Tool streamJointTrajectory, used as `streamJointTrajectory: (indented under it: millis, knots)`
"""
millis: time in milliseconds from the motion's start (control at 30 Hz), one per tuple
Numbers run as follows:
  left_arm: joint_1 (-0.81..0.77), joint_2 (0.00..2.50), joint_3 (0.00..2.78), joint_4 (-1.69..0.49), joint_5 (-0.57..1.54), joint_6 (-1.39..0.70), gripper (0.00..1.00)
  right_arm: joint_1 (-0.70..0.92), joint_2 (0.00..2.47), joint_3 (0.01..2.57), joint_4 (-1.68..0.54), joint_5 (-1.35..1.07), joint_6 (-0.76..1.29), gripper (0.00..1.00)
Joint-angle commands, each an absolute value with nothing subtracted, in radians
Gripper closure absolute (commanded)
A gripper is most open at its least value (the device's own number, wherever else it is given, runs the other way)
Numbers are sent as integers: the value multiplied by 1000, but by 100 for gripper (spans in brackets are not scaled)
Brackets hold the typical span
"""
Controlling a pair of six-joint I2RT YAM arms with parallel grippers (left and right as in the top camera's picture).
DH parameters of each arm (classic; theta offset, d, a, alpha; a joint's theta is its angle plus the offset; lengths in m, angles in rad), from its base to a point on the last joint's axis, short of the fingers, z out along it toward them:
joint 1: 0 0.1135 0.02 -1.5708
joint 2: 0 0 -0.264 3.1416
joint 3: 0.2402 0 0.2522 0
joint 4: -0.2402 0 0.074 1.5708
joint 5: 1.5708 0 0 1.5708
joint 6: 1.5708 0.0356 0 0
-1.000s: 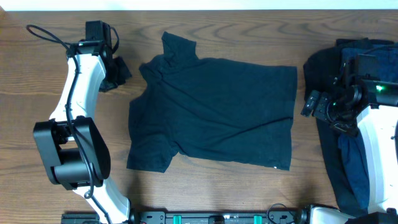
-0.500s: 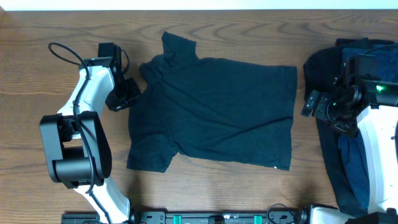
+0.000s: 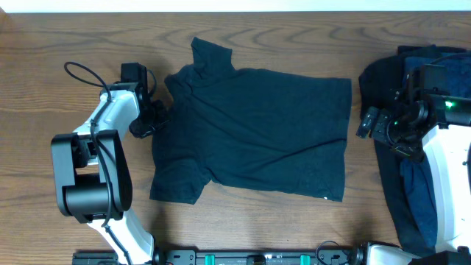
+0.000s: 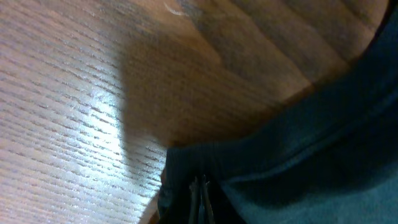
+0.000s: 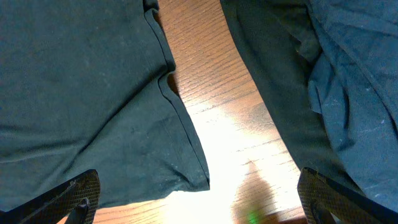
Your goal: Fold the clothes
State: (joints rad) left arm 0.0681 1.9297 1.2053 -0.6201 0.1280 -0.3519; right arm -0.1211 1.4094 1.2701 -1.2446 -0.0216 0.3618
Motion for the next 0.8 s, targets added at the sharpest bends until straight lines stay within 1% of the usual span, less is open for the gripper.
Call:
streamJointTrajectory:
  millis: [0, 200, 633, 767]
  knots:
    - [69, 1946, 1173, -623, 112, -381, 94, -128, 1408, 1275, -1246, -7, 350, 1]
    - [73, 1946, 1161, -716, -39, -514, 94, -128, 1408, 1275, -1246, -7, 350, 1]
    - [126, 1946, 1161, -789, -42, -544, 93, -128, 1408, 1275, -1246, -7, 350, 1]
    - [126, 1945, 1162, -797, -41, -536, 90, -128, 1408, 1275, -1246, -7, 350, 1]
